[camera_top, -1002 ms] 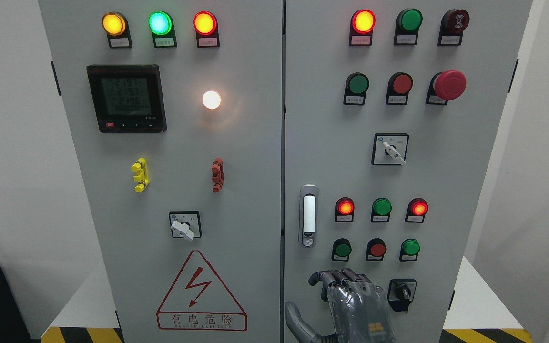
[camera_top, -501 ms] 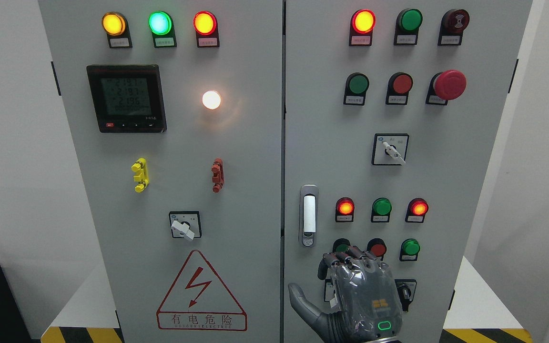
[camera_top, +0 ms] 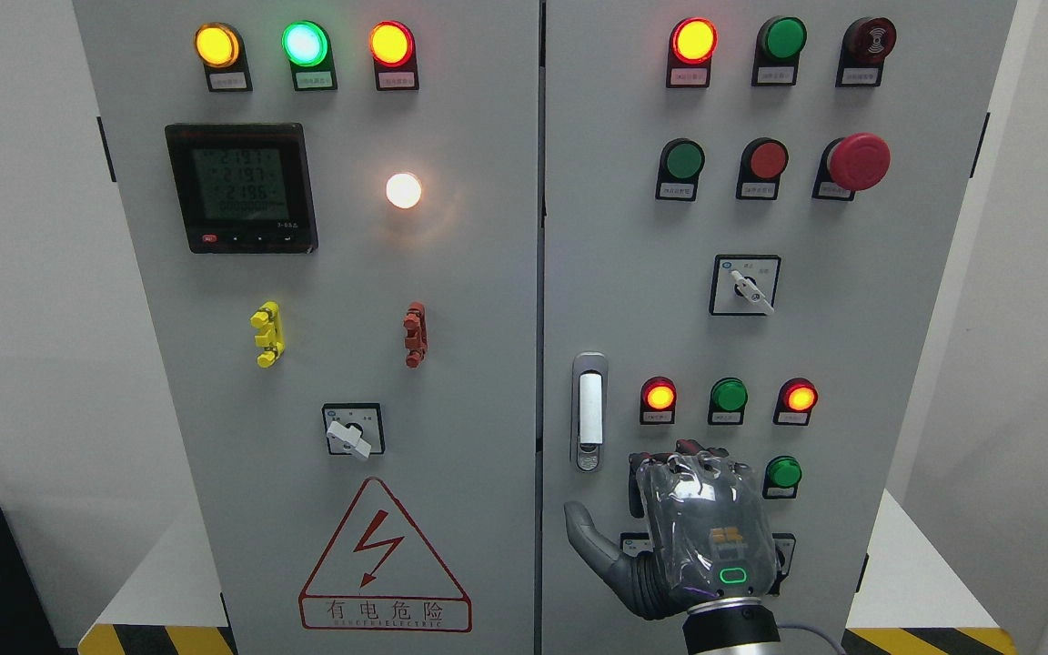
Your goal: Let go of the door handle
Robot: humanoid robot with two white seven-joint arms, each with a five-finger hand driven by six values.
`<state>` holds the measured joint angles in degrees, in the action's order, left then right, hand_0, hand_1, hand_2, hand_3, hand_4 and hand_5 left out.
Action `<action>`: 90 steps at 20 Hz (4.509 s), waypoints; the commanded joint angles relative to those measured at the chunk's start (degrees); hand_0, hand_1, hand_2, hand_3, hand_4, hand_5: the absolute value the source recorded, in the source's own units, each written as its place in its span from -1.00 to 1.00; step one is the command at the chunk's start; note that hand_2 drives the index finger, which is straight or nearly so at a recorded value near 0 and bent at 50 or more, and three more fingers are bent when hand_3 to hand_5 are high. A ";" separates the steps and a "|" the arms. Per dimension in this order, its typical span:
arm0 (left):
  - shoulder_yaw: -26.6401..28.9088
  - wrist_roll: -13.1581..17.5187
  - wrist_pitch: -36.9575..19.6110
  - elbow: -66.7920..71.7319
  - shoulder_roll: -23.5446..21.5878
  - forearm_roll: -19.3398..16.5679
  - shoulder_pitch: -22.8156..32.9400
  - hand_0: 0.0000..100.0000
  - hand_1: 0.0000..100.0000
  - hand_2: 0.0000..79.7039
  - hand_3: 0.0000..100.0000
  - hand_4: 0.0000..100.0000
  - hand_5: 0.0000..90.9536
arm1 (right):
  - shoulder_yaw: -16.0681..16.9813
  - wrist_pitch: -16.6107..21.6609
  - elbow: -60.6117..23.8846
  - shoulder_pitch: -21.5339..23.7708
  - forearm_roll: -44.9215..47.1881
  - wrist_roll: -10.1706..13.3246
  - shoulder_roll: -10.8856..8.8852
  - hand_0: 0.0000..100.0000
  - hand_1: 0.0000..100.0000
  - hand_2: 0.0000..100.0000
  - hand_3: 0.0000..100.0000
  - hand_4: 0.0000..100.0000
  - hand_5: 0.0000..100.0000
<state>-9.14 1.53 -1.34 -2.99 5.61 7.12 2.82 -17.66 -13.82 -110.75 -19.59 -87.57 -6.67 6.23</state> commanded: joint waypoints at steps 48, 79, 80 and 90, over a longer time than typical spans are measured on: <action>0.00 -0.04 -0.24 0.00 0.02 0.00 0.00 -1.00 -1.00 -0.88 -0.79 -0.99 -1.00 | 0.35 -4.11 6.86 -7.83 -1.46 -0.62 1.59 -0.51 -0.28 0.53 0.96 0.48 0.36; 0.00 -0.04 -0.33 0.00 0.02 0.00 0.00 -1.00 -1.00 -0.88 -0.79 -0.99 -1.00 | 1.58 -5.08 5.72 -7.31 -0.85 -0.45 1.85 -0.29 -0.31 0.51 0.94 0.47 0.36; 0.00 -0.04 -0.33 0.00 0.02 0.00 0.00 -1.00 -1.00 -0.88 -0.79 -0.99 -1.00 | 1.58 -5.08 5.72 -7.39 -0.67 -0.45 1.85 -0.29 -0.31 0.51 0.94 0.47 0.36; 0.00 -0.04 -0.32 0.00 0.02 0.00 0.00 -1.00 -1.00 -0.88 -0.79 -0.99 -1.00 | 1.93 -5.43 4.67 -7.31 -0.58 -0.45 1.85 -0.28 -0.29 0.52 0.94 0.47 0.36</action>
<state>-9.14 1.51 -1.61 -2.99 5.63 7.12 2.81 -16.09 -19.26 -105.25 -26.91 -88.24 -7.08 8.06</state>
